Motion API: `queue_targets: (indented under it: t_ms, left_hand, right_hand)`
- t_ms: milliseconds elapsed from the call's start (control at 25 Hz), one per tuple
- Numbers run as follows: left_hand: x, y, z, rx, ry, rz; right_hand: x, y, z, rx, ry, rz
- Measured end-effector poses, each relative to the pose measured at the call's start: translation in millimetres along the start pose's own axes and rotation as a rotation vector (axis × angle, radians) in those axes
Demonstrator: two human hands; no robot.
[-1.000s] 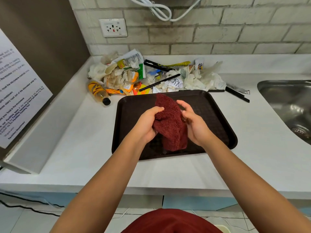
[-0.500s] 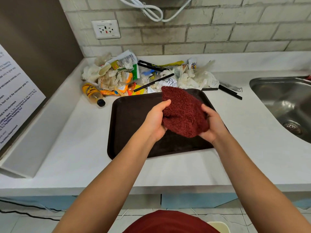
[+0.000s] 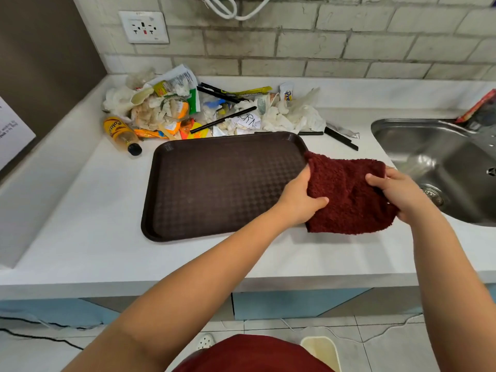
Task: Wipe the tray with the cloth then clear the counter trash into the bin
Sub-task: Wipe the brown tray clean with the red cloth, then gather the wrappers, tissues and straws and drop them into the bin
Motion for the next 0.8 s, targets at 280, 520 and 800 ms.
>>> queue_targets:
  t_ms: [280, 520, 800]
  left_hand:
    - [-71.5, -17.2, 15.2, 0.097, -0.119, 0.161]
    - [-91.3, -33.1, 14.7, 0.119, -0.140, 0.403]
    - [-91.3, -30.9, 6.9, -0.123, -0.135, 0.729]
  right_hand:
    - [57.6, 28.5, 3.7, 0.014, 0.216, -0.252]
    - [70.0, 53.3, 11.3, -0.038, 0.282, -0.776]
    - [29.2, 40.7, -4.0, 0.355, 0.397, -1.137]
Point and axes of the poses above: each hand's wrist, its own z-axis towards the middle knuckle, its own x-axis out of the back of the hand, y = z × x, the point moved 6 cm from there along z, towards the middle knuckle, and after that the axes turned 10 degrees about -z, right-handed, at the moved point
